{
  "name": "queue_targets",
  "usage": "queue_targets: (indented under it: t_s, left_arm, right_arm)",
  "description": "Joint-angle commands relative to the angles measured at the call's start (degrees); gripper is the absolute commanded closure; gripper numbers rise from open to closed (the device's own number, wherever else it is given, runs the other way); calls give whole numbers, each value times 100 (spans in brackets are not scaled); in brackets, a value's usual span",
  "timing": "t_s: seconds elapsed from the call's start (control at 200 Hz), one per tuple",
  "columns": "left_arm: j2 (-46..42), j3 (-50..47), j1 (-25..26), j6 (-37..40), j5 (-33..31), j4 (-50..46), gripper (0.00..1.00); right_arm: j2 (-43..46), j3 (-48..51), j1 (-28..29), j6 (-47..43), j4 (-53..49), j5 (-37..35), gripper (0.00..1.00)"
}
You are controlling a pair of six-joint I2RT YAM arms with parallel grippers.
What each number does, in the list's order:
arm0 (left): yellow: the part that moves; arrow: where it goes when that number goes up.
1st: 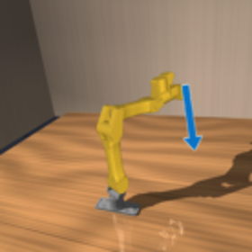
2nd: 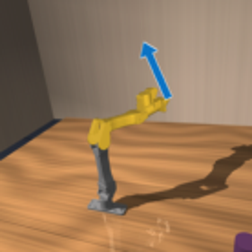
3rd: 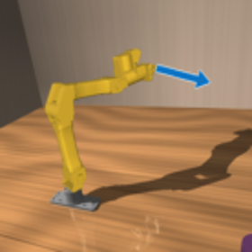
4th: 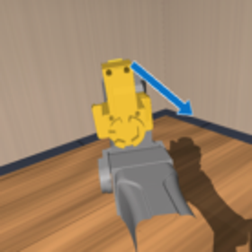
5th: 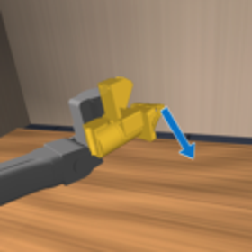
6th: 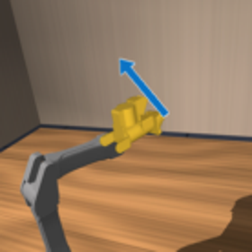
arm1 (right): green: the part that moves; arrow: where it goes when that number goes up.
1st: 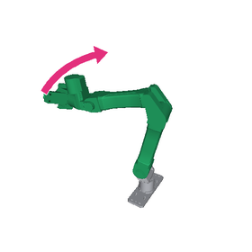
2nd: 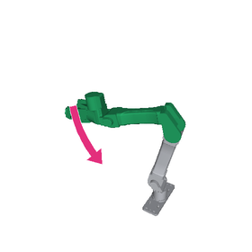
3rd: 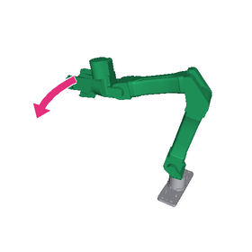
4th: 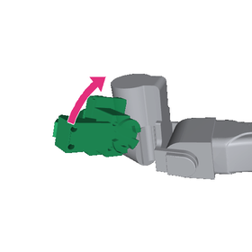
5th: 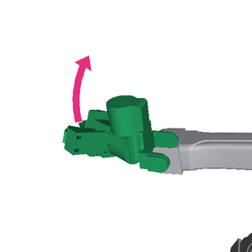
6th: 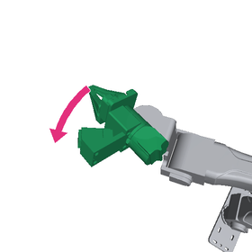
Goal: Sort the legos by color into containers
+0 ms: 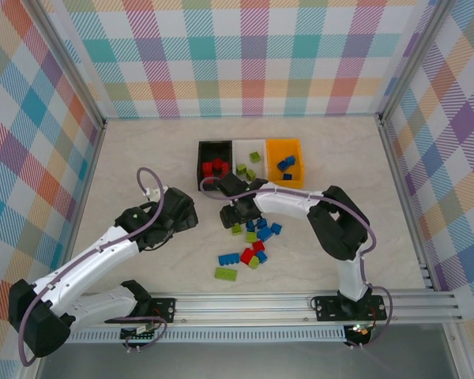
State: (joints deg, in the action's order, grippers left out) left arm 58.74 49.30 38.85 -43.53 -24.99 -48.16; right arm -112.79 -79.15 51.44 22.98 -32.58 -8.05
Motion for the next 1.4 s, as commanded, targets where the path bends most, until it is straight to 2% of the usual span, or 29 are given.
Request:
queue_targets:
  t_s: [0.0, 0.36, 0.54, 0.62, 0.725, 0.86, 0.96, 1.16, 1.395]
  left_arm:
    - [-30, -122, -75, -54, -37, -106, 0]
    - [31, -140, -150, -33, 109, -27, 0]
    - [73, -151, -177, -33, 125, -35, 0]
    - [94, -140, -176, -15, 167, -14, 0]
    - [112, -166, -178, 57, 274, 82, 0]
    - [180, -175, -176, 186, 511, 239, 0]
    - [254, -159, -176, 375, 817, 427, 0]
    - [404, -153, -176, 616, 1205, 544, 0]
    - [717, -141, -159, 823, 1582, 665, 0]
  right_arm:
    - [-40, -137, 235, -153, -311, -312, 39]
    - [-261, 146, 471, -5, -391, -504, 50]
    - [-163, 120, 472, -39, -191, -569, 66]
    - [21, 64, 448, -82, -102, -680, 68]
    - [458, -45, 254, -145, 8, -801, 70]
    - [833, -402, -380, -236, 122, -780, 70]
    - [516, -976, -820, -305, 34, -701, 70]
    - [-506, -2148, -1324, -291, -57, -697, 70]
    - [-1587, -3523, -1625, -150, -542, -669, 66]
